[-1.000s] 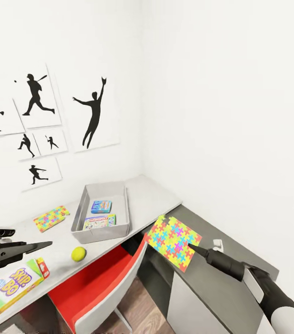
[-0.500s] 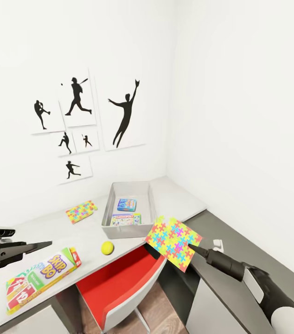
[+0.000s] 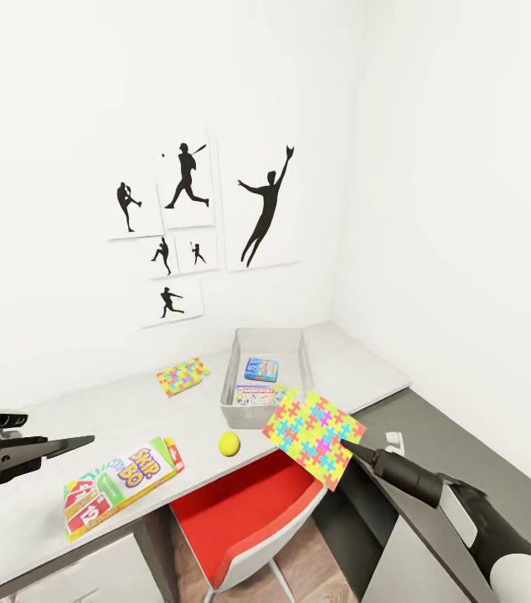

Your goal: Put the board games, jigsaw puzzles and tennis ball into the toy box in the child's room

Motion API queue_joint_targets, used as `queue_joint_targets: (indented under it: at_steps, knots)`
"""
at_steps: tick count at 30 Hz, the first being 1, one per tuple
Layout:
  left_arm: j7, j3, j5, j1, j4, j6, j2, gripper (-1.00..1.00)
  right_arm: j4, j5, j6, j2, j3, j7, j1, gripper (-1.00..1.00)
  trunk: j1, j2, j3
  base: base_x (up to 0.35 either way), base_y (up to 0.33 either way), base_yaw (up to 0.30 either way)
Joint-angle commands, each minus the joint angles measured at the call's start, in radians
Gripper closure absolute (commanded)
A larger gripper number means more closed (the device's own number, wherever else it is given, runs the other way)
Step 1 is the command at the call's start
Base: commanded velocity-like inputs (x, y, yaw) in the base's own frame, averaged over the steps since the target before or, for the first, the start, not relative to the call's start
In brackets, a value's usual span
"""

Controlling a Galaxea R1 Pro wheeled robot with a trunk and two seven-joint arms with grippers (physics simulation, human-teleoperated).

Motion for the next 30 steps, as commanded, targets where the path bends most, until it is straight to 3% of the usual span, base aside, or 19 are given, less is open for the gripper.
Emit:
queue_joint_targets:
  at_steps: [1,30]
  knots:
    - [-0.004,0.000,0.000,-0.001,0.000,0.011,0.000,-1.00,0.000,-0.004,0.012,0.000,-0.001,0.003,-0.001,1.00,0.001,-0.002,-0.002,0.000,0.120,0.019]
    - [-0.004,0.000,0.000,-0.001,-0.001,0.011,0.000,-1.00,-0.005,-0.005,0.025,0.000,-0.001,0.004,-0.001,1.00,0.001,-0.002,-0.002,0.000,0.058,0.001]
